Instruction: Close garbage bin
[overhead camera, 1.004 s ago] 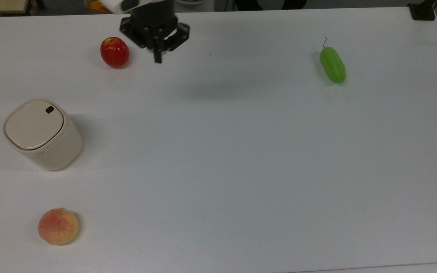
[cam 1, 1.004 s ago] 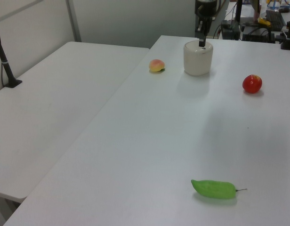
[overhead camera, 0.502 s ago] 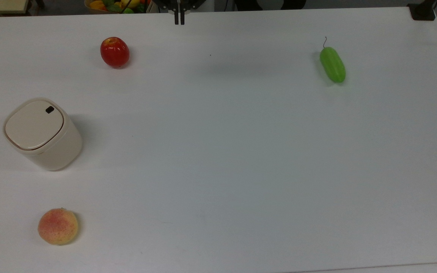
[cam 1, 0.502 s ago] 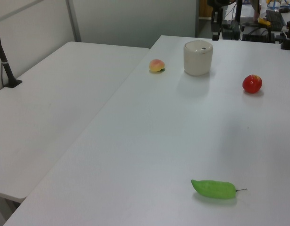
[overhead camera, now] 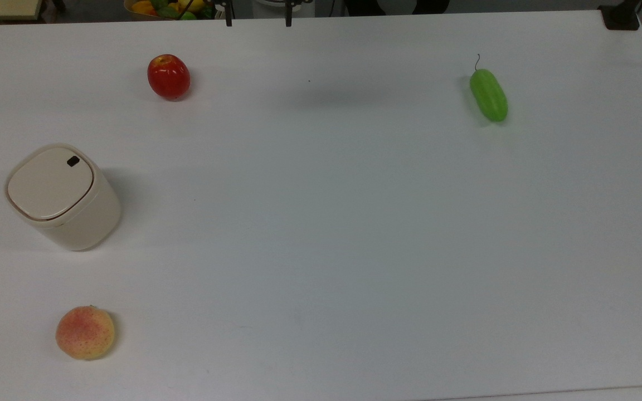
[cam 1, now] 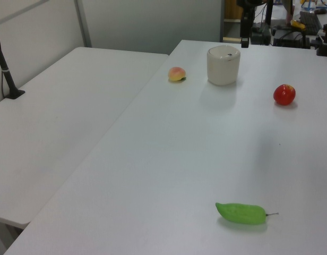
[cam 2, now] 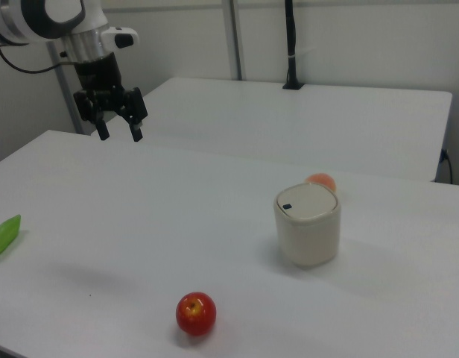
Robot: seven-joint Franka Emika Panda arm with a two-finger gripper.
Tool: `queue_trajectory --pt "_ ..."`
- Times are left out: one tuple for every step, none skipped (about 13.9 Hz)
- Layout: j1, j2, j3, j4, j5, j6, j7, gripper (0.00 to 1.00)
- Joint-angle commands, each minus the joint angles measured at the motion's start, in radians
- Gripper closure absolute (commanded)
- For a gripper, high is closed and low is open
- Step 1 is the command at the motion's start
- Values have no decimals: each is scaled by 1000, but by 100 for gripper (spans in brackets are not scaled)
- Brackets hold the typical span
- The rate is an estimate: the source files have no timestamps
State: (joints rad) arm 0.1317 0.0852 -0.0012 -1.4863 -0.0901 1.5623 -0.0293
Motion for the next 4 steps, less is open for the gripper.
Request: queue_trajectory --pt "-1 -38 -6 -46 1 -25 -14 0" --pt "-3 -39 -6 -42 -2 -30 -14 0" --pt "-3 -38 -6 -40 0 -30 -12 0" --pt "-3 -39 -6 -38 0 -30 -12 0"
